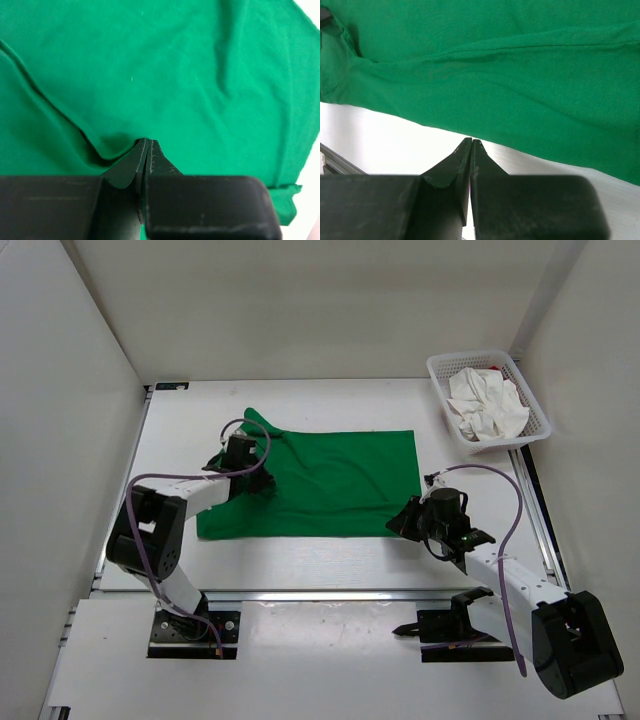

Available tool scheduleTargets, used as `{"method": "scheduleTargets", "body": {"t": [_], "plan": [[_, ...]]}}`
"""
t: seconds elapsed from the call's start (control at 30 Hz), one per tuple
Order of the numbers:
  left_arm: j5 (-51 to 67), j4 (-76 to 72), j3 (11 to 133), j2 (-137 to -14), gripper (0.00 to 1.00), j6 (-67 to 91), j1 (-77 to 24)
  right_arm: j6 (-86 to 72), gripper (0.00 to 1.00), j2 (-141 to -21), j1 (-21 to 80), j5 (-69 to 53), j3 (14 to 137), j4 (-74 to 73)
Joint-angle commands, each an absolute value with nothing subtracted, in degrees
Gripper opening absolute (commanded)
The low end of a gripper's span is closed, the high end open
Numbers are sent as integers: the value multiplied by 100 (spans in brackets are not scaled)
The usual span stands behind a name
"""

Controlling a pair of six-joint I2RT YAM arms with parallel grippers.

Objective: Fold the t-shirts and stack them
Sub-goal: Fold the flattened tshirt in 1/3 of the way

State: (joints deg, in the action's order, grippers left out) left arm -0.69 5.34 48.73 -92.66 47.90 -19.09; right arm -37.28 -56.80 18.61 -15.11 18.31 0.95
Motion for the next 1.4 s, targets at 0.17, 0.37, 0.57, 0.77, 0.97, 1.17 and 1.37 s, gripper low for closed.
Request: {"method": "scheduleTargets", "body": {"t": [0.17, 0.37, 0.57, 0.77, 0.97, 1.17, 1.37], "plan": [[-254, 870, 5633, -9677, 12, 4395, -2153, -3709, 0, -5625, 1863, -1477, 1846, 378], [-360, 1062, 6239, -10045, 26, 4281, -1960, -3718, 0, -5520, 2012, -1319, 1916, 255], [-115, 1012, 6188, -9530, 45, 4245, -1732, -3595, 0, -5431, 1987, -1116, 2083, 17], [333, 607, 4486, -8123, 39, 4438, -1653, -3524, 0, -5466, 1986, -1046, 2364, -141], [650, 193, 3244, -7892, 35, 4632, -1547, -3332, 0, -6582, 2312, -695, 2689, -88], [966, 79, 2989, -8340, 33, 4571, -1310, -3497, 0, -7198, 2285, -151, 2804, -368], [985, 139, 2216, -7605, 32, 4588, -1353, -4279, 0, -6436, 2338, -26, 1593, -518]]}}
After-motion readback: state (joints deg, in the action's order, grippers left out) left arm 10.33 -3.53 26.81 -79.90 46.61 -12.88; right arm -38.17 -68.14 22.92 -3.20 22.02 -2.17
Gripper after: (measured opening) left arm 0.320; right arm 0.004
